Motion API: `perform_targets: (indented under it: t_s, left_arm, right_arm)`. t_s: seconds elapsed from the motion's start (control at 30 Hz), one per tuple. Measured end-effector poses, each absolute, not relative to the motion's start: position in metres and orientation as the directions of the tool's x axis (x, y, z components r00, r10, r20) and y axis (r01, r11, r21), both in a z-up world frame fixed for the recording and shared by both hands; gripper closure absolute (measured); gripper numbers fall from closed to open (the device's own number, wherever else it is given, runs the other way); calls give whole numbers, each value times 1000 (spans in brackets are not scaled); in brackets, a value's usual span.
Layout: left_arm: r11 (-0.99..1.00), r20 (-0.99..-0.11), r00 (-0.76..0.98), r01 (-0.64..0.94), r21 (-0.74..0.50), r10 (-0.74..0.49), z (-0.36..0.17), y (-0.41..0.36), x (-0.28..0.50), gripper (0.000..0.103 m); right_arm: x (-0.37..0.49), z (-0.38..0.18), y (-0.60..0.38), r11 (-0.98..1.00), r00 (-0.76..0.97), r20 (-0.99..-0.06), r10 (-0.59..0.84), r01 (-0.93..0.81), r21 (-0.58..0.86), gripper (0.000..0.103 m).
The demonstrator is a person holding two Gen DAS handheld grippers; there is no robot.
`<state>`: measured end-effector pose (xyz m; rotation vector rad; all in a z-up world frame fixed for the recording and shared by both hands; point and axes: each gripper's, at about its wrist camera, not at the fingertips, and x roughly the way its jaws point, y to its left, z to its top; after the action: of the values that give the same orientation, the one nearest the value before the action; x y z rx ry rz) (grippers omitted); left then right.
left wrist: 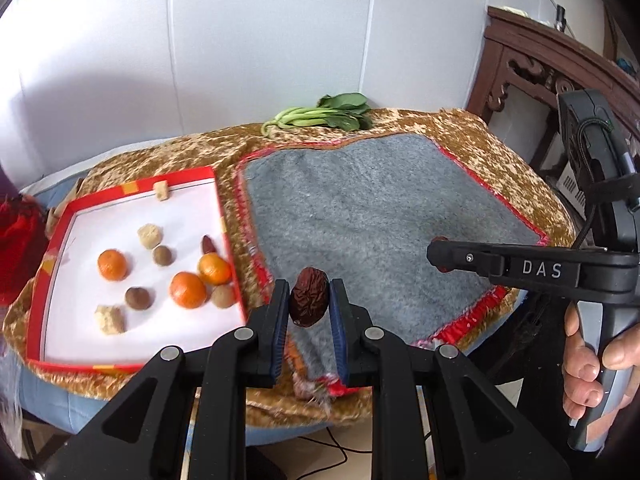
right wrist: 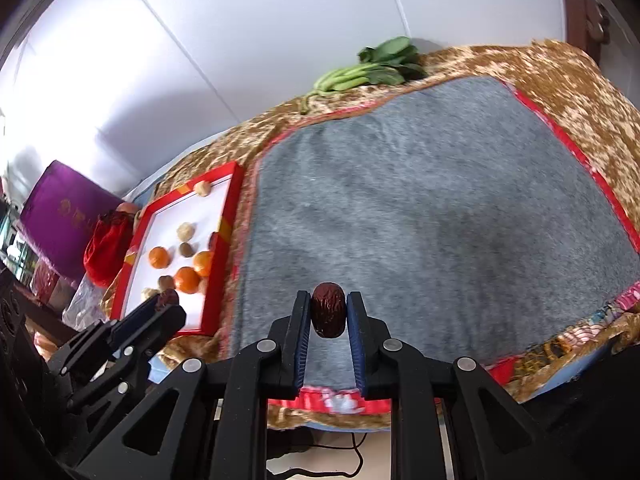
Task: Organize fruits
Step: 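Carry both red dates onto the white tray and open both tools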
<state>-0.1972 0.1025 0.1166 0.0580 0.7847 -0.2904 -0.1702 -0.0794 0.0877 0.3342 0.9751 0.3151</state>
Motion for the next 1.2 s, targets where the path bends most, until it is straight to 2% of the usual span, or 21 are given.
perform_targets:
  t_s: [0.53,0.73,0.9,1.2]
  left_arm:
    - [970,-693,713,-81,-229,-104,107,236,-211,85]
    - [975,-707,706,-124,-183,-43,108,239,-192,85]
    - [969,-773,634,-174,-177,-27,92,234,-163,85]
    - [951,-834,548,-286,-119,60,70,245,-138,85]
  right_arm:
    - [-178,100,29,851,437,-734,520,-336,403,85]
    - [-167,82,68,840,388,-760,521,-394,374,85]
    - [-155,69,90,829,366,-771,522,-430,357,85]
    - [-134,53,98,822,346,-781,519,-451,346,85]
